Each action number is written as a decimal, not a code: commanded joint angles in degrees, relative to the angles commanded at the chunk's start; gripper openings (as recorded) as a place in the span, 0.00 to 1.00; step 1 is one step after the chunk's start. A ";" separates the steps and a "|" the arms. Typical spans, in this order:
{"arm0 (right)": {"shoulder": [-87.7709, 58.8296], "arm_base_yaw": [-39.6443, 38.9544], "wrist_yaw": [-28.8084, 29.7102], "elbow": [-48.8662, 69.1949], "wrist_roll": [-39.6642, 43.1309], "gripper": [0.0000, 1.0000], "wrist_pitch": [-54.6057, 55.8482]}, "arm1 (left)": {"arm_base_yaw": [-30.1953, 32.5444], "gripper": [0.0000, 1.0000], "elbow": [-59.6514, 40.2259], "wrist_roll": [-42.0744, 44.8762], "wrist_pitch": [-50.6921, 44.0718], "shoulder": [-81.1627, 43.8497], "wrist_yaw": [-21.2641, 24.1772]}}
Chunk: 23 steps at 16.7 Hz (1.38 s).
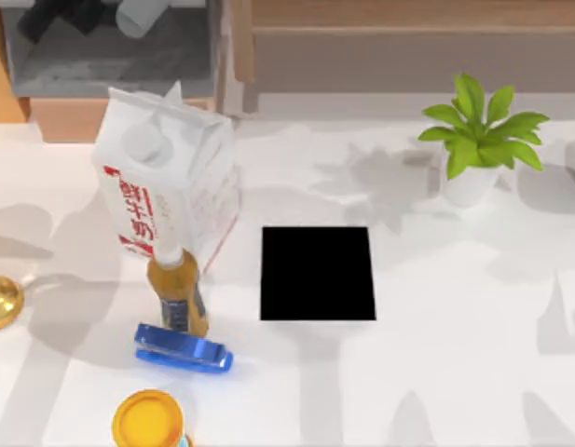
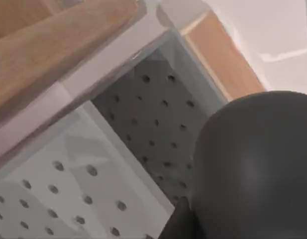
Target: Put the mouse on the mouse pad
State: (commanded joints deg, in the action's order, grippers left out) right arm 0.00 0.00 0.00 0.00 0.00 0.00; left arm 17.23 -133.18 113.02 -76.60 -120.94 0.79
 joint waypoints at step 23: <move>0.00 0.00 0.00 0.00 0.00 1.00 0.00 | 23.81 0.00 10.99 28.72 0.69 -14.86 -0.73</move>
State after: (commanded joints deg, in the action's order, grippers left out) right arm 0.00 0.00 0.00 0.00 0.00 0.00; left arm 41.05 -122.19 141.74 -75.90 -135.81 0.07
